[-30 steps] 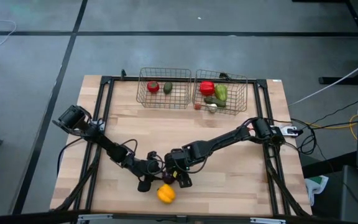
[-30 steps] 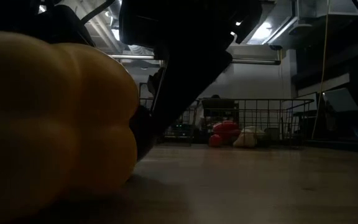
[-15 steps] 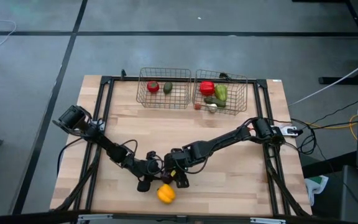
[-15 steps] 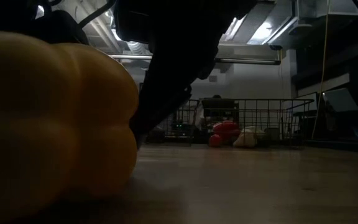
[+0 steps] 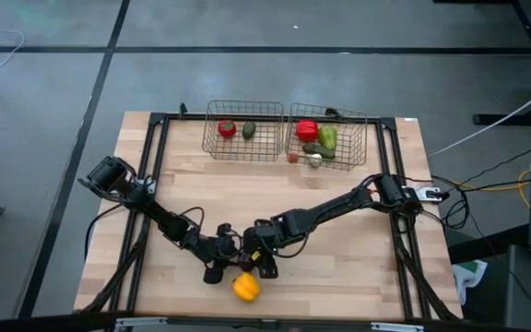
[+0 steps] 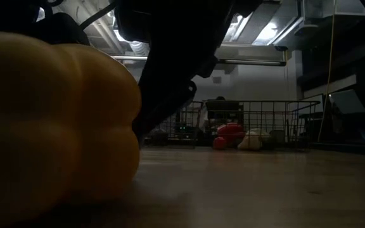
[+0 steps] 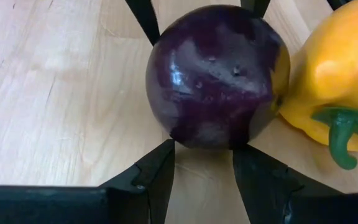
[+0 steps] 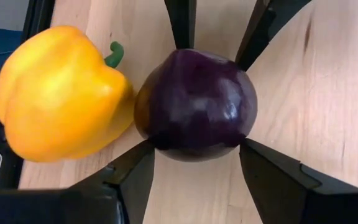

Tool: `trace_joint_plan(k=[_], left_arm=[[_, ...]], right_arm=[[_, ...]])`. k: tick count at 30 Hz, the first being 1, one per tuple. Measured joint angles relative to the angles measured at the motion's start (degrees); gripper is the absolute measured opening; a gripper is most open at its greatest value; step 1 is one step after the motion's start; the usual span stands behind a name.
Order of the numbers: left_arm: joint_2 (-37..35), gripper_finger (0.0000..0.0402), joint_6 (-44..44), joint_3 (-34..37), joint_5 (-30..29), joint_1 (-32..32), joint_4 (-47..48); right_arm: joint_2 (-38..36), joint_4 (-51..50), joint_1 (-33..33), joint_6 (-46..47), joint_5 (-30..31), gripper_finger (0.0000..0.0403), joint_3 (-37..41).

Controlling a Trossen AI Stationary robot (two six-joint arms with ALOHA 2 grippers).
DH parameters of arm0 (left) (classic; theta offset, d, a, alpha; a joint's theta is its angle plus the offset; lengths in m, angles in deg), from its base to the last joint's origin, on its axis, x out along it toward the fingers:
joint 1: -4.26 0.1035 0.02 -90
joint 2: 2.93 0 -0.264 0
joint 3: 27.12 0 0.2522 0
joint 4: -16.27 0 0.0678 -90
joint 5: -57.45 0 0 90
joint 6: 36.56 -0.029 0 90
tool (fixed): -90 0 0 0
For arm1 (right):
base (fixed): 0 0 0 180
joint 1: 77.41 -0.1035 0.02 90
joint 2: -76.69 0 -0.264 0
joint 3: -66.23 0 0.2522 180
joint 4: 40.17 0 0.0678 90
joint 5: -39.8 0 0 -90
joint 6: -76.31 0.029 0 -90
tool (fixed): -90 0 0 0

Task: Sort produce into baskets
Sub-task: Put the purple plum into the right gold wire basket

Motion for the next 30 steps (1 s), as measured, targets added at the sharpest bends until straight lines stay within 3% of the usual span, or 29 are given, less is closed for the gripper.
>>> trace_joint_plan(k=[19, 30], left_arm=[[0.0, 0.0159, -0.4, 0.0, 0.0, 0.0, 1.1], [0.0, 0.0159, -0.1, 0.0, -2.1, 0.0, 1.3]], right_arm=[[0.0, 3.4, 0.2, 6.6, -0.6, 0.0234, -0.2], [0.0, 3.5, 0.1, 18.1, 0.8, 0.0234, -0.2]])
